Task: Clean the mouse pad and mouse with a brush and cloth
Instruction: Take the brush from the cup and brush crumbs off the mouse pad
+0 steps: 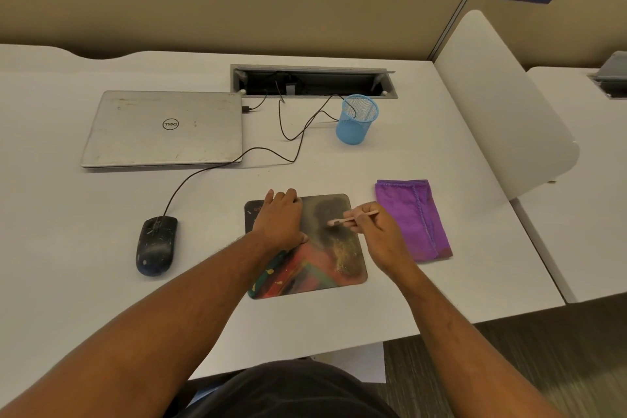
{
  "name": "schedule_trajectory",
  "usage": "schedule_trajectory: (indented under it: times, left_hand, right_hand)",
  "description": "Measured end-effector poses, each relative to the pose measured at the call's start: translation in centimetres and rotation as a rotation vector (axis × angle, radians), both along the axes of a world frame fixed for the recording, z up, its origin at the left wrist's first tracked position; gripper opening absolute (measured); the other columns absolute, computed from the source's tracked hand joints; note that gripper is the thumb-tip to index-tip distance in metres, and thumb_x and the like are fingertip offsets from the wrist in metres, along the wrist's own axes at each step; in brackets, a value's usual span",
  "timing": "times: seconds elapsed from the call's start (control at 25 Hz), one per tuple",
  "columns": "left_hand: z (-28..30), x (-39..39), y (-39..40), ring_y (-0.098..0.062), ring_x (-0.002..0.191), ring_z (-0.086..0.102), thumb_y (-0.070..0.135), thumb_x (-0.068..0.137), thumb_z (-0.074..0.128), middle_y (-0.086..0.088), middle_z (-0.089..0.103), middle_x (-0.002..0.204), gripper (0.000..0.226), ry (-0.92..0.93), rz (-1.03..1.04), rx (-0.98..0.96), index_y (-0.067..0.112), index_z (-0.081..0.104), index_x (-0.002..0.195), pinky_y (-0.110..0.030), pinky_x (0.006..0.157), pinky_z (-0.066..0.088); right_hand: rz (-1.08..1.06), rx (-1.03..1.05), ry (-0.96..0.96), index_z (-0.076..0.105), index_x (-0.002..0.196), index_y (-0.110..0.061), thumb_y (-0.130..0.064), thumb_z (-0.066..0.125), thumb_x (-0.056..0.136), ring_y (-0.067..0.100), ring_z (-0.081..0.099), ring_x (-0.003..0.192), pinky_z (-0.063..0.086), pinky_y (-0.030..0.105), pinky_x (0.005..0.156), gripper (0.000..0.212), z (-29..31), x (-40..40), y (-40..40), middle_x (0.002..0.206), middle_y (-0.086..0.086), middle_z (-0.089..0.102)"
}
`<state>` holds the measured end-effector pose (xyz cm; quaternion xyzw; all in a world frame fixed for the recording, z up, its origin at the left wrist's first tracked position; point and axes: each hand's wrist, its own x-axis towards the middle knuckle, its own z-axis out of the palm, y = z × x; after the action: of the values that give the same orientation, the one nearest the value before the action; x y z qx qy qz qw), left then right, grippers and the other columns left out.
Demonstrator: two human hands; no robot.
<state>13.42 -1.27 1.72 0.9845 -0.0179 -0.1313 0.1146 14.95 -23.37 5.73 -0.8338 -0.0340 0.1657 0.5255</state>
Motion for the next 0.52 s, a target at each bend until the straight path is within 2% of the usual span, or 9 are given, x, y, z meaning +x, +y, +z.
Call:
schedule_trajectory:
  times: [0.12, 0.24, 0.32, 0.36, 0.44, 0.52]
  left_hand:
    - [0.0, 0.0, 0.0, -0.024, 0.124, 0.043, 0.054, 0.079, 0.072, -0.004, 0.045, 0.134, 0.077, 0.000, 0.003, -0.007, 0.012, 0.048, 0.139, -0.048, 0.120, 0.019]
    - [-0.1, -0.1, 0.1, -0.024, 0.124, 0.043, 0.054, 0.080, 0.072, -0.004, 0.045, 0.134, 0.076, -0.002, 0.004, -0.016, 0.012, 0.049, 0.139, -0.049, 0.121, 0.017]
    - [-0.2, -0.1, 0.1, -0.024, 0.124, 0.043, 0.053, 0.079, 0.072, -0.004, 0.045, 0.133, 0.076, -0.007, 0.002, -0.022, 0.012, 0.049, 0.139, -0.049, 0.121, 0.016]
    - [-0.3, -0.1, 0.2, -0.024, 0.124, 0.043, 0.053, 0.079, 0.072, -0.004, 0.045, 0.133, 0.076, -0.010, 0.002, -0.022, 0.012, 0.048, 0.139, -0.049, 0.121, 0.015]
    - [-0.3, -0.1, 0.2, -0.024, 0.124, 0.043, 0.054, 0.080, 0.072, -0.004, 0.046, 0.133, 0.077, -0.010, 0.002, -0.021, 0.012, 0.048, 0.140, -0.048, 0.121, 0.016]
    - [-0.4, 0.0, 0.1, -0.024, 0.124, 0.043, 0.055, 0.080, 0.072, -0.004, 0.046, 0.134, 0.077, -0.008, 0.001, -0.017, 0.013, 0.048, 0.140, -0.048, 0.121, 0.016]
  right_hand:
    - [0.050, -0.127, 0.044, 0.066, 0.101, -0.019, -0.031, 0.051, 0.104, 0.010, 0.073, 0.090, 0.060, 0.041, 0.091, 0.019, -0.7, -0.8, 0.6, 0.091, -0.009, 0.076]
    - [0.129, -0.272, 0.025, 0.064, 0.092, -0.022, -0.035, 0.049, 0.103, 0.012, 0.074, 0.080, 0.063, 0.037, 0.080, 0.023, -0.5, -1.2, -0.6, 0.082, -0.006, 0.075]
    - [0.038, -0.181, -0.024, 0.067, 0.091, -0.019, -0.028, 0.049, 0.103, 0.011, 0.075, 0.078, 0.062, 0.028, 0.073, 0.023, -0.1, -0.7, -1.6, 0.080, -0.007, 0.076]
    - [-0.054, -0.119, -0.048, 0.069, 0.093, -0.016, -0.024, 0.050, 0.103, 0.011, 0.075, 0.081, 0.061, 0.028, 0.074, 0.022, 0.0, -0.3, -1.9, 0.083, -0.007, 0.076]
    - [-0.174, -0.067, -0.059, 0.070, 0.100, -0.010, -0.022, 0.053, 0.104, 0.015, 0.074, 0.091, 0.061, 0.033, 0.082, 0.021, 0.1, 0.3, -2.1, 0.094, -0.003, 0.075]
    - [-0.144, -0.113, -0.025, 0.069, 0.101, -0.007, -0.020, 0.054, 0.103, 0.019, 0.073, 0.093, 0.061, 0.038, 0.085, 0.020, -0.2, 0.0, -2.2, 0.096, 0.001, 0.074]
